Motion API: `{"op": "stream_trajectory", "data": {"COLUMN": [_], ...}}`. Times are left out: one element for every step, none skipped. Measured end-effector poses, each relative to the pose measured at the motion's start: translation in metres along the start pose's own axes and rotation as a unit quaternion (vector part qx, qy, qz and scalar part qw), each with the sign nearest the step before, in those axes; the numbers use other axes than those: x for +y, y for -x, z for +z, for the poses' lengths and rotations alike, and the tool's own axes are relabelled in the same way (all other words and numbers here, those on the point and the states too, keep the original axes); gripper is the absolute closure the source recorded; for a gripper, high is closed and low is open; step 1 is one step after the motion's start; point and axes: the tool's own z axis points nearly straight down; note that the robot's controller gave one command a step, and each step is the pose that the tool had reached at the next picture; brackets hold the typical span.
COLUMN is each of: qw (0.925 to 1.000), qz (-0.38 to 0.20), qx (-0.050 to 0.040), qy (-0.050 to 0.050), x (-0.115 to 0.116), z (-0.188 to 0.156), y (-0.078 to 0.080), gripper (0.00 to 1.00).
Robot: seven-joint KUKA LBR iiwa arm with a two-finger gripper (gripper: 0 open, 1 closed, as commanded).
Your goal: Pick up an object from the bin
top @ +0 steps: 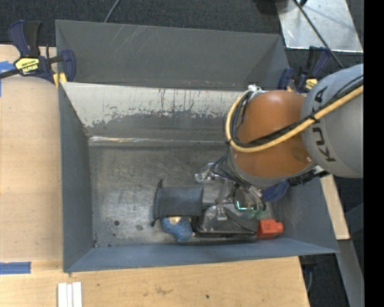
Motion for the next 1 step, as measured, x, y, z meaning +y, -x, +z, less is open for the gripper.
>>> {"op": "stream_trajectory", "data": {"qw": [0.9994], "qz": [0.033], "qx": [-0.0108], "qy": [0.002], "x": [0.0008], "z": [0.0566], "y": [0.0197], "gripper": [0.0]}}
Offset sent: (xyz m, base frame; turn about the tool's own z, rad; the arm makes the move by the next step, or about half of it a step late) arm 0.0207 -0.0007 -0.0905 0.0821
